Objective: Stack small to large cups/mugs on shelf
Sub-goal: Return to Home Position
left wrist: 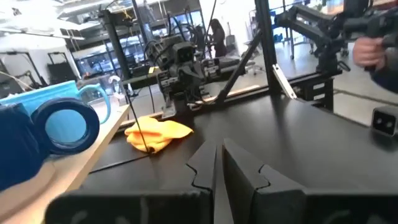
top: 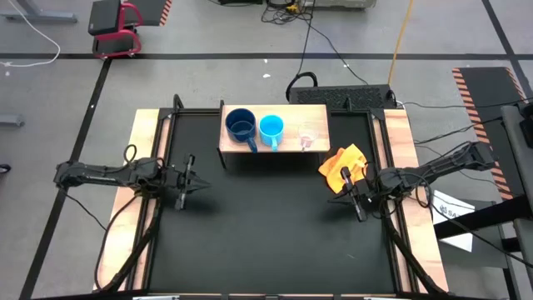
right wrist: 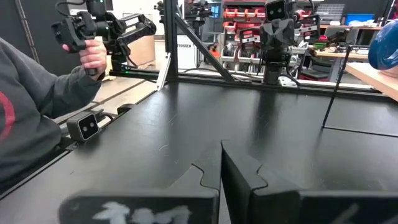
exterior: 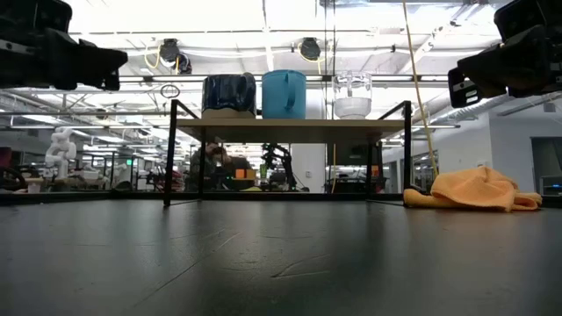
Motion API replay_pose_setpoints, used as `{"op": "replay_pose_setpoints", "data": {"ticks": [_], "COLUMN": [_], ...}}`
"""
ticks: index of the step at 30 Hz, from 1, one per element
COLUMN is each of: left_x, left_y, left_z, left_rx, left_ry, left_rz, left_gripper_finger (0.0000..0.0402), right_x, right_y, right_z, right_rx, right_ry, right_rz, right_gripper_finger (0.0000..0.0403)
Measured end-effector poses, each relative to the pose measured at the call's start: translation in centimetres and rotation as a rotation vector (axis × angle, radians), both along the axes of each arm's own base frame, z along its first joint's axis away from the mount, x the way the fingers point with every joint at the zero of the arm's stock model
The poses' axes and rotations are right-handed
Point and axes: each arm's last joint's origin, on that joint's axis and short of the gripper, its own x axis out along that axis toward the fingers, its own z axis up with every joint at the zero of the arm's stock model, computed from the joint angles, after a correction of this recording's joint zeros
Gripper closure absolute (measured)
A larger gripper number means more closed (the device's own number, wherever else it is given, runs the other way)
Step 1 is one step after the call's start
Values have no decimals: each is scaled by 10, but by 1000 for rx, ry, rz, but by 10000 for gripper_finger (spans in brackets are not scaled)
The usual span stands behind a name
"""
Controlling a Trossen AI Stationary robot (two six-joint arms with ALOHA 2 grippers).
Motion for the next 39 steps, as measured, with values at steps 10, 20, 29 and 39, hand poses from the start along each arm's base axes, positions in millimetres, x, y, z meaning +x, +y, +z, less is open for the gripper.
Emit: {"op": "replay_pose_setpoints", "data": {"ticks": [10, 20, 29, 39], "left_x": [-6, -6, -6, -6], "left_y": [1, 2, 2, 2], "left_z": [-11, -10, -11, -11], "left_rx": [-55, -57, -31, -18], "left_ry": [110, 105, 108, 106], "left_rz": [55, 64, 79, 66], "left_gripper_finger": [371, 371, 371, 371], "right_x": [0, -1, 2, 4], "right_y": [0, 3, -6, -23], "right_z": [-3, 1, 7, 15], "right_rx": [33, -2, -39, -61], "right_ry": [45, -10, -86, -169], "right_rz": [-3, -16, -133, -190], "right_gripper_finger": [403, 403, 403, 403]}}
